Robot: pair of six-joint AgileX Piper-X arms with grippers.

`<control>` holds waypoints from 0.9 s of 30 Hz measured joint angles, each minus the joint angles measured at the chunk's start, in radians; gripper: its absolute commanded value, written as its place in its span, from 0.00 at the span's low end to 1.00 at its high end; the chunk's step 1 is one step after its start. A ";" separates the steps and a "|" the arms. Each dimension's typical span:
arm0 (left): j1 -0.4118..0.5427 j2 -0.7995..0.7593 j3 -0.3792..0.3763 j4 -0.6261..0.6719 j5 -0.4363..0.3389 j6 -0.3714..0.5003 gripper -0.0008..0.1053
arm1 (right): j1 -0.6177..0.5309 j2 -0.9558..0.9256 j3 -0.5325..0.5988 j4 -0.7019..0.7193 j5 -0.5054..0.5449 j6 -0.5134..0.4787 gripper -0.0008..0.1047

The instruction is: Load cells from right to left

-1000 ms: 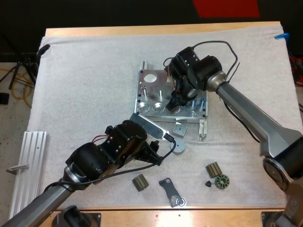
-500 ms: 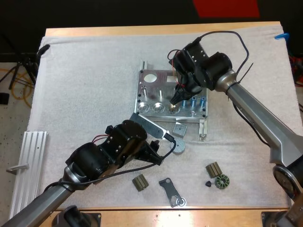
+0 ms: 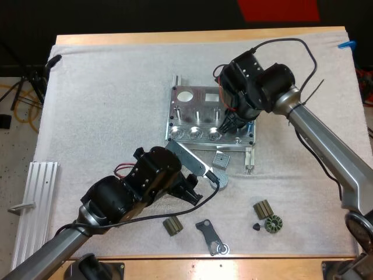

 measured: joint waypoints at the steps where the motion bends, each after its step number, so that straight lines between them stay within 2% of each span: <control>1: 0.005 0.000 0.000 -0.018 0.000 0.020 0.60 | 0.000 -0.011 0.000 0.003 0.000 0.015 0.40; 6: 0.072 0.000 0.000 -0.046 0.044 0.131 0.60 | -0.011 -0.066 0.021 0.025 0.005 0.025 0.40; 15: 0.344 0.000 0.000 -0.064 0.215 0.323 0.60 | -0.143 -0.230 0.137 0.063 0.012 0.092 0.40; 21: 0.501 -0.004 0.000 -0.069 0.223 0.369 0.60 | -0.229 -0.383 0.248 0.036 0.012 0.097 0.40; 27: 0.540 -0.090 0.000 -0.115 0.223 0.369 0.60 | -0.299 -0.545 0.367 -0.012 0.012 0.112 0.40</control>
